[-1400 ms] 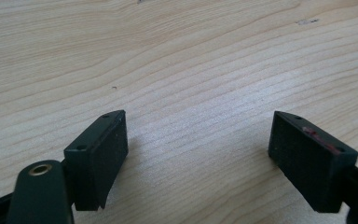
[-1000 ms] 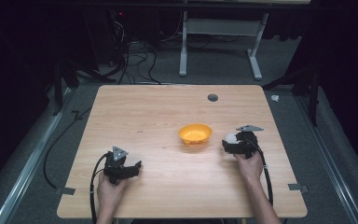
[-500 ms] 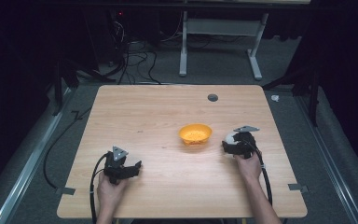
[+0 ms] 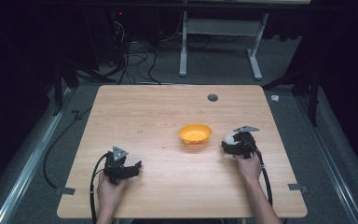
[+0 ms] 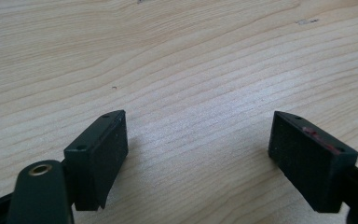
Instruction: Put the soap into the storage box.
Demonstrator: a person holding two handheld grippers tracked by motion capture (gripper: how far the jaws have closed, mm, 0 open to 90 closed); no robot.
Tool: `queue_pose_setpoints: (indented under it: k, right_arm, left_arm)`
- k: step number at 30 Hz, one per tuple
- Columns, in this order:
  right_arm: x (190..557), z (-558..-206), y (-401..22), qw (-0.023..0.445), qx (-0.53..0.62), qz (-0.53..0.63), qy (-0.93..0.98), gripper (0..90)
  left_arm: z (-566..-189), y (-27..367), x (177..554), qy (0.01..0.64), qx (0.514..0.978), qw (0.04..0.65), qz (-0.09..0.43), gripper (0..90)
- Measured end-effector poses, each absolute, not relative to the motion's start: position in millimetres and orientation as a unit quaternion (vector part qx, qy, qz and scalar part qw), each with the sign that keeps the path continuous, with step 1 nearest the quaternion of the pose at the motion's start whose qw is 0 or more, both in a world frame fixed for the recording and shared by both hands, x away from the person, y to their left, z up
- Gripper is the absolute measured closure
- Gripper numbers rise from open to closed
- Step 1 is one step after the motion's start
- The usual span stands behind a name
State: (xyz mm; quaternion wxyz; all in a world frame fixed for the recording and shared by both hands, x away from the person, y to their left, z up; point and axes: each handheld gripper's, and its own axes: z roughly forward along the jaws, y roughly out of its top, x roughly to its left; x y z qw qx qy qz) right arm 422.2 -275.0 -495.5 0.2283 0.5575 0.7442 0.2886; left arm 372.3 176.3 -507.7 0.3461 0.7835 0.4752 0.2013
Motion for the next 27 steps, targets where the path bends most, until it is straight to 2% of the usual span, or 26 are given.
queue_pose_setpoints:
  k: [27]
  right_arm:
    - [412,-477,-280,0.207,0.557,0.333,0.732,24.8]
  left_arm:
    - [-508,176,372,0.475,0.783,0.346,0.201,20.2]
